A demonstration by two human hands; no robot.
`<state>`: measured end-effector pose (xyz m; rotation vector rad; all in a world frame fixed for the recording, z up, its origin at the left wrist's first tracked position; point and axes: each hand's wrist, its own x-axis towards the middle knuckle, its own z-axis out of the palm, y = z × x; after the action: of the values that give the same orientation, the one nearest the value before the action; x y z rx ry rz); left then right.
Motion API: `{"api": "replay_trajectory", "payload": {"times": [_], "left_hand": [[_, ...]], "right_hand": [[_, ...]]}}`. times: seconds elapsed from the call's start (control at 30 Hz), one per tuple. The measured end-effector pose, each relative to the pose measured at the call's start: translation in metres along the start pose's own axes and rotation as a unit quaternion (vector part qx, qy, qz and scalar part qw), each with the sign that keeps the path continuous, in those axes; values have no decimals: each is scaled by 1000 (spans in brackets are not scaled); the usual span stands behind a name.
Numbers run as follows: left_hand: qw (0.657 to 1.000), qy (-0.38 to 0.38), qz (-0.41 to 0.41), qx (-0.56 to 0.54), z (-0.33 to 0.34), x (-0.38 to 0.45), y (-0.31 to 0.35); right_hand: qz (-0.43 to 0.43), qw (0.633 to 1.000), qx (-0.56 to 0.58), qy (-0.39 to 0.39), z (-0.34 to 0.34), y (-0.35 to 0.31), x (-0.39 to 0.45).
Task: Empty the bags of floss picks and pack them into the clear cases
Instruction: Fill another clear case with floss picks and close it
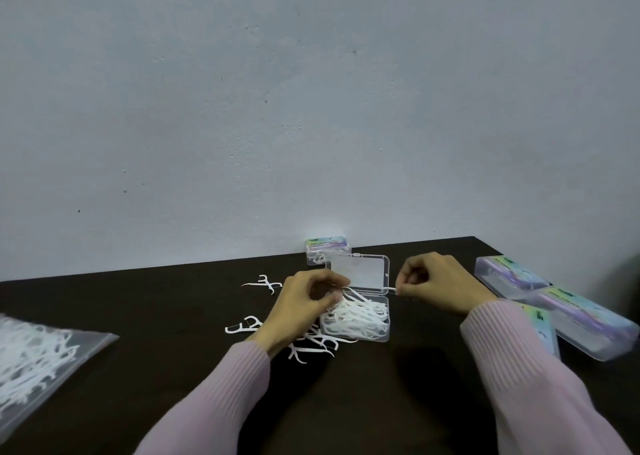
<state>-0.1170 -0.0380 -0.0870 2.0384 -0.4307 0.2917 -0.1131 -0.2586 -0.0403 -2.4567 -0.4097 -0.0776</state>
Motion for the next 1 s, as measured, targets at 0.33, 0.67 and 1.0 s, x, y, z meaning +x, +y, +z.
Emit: {"api": "replay_trajectory", "payload": {"times": [0.33,0.67,1.0], "left_hand": [[998,56,-17,-13,-8,-2,-3],[999,27,-25,-13,-4,-3,-8],[999,27,-40,-18,-4,-3,-7]], "right_hand": [[-97,994,48,10,32,-17,8],[-179,979,-97,-31,50,-32,4],[-142,978,63,140,38,-31,4]]}}
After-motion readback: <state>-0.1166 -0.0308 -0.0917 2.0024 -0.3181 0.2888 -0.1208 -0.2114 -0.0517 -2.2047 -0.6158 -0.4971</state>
